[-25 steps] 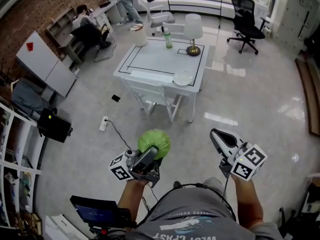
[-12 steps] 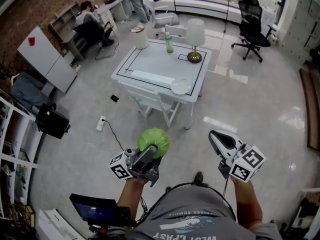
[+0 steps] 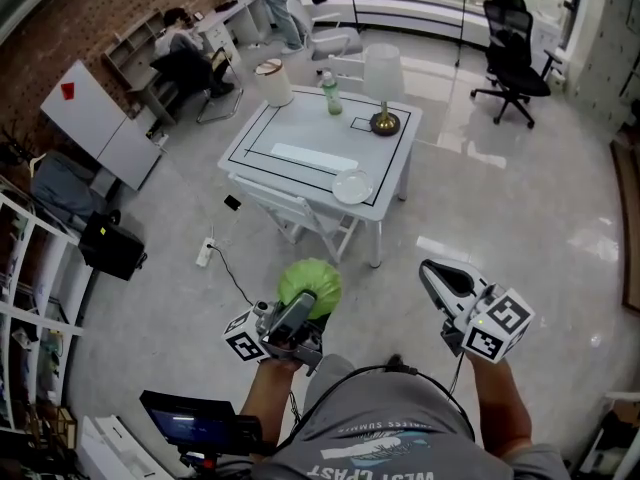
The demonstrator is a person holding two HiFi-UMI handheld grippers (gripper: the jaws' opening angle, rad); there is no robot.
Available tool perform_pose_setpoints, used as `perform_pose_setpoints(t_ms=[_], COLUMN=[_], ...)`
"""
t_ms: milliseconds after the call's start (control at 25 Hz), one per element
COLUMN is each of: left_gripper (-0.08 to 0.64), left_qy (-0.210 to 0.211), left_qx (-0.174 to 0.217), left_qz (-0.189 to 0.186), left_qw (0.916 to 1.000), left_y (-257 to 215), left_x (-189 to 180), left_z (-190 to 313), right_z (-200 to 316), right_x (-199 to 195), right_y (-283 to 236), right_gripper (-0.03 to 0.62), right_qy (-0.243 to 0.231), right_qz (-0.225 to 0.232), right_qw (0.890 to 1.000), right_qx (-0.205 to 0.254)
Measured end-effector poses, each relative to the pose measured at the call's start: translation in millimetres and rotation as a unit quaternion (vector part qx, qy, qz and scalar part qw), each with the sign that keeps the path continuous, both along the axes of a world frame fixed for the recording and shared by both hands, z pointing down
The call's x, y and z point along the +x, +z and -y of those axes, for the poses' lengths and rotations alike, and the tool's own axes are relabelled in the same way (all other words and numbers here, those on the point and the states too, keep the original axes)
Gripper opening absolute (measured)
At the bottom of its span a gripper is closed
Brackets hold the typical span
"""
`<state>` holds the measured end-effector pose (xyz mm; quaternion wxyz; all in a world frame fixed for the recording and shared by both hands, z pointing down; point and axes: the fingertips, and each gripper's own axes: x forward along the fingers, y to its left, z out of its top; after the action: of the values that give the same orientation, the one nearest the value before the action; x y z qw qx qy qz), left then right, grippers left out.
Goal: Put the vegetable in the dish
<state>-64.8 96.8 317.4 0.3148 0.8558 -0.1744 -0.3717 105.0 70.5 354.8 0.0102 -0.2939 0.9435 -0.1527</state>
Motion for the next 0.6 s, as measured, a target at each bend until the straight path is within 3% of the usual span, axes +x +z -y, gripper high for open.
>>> perform_pose_setpoints(t_ms=[320,600], left_gripper=[0.296,0.296], left_qy=[0.032,0.068], left_qx=[-0.004,0.018], left_qz=[0.021,0.050], left_qw=[0.9993,0.9962], left_y=[13,5], left_x=[-14,-44], left_z=[54,98], right_z=[44,83], right_x=[-18,-54], right_y=[17,8], right_gripper=[0.008,0.008], right_qy=[0.028,0.066], right_qz=[0.004,0.004], right_qw=[0.999,0.998], right_qx=[-0.016,-0.009])
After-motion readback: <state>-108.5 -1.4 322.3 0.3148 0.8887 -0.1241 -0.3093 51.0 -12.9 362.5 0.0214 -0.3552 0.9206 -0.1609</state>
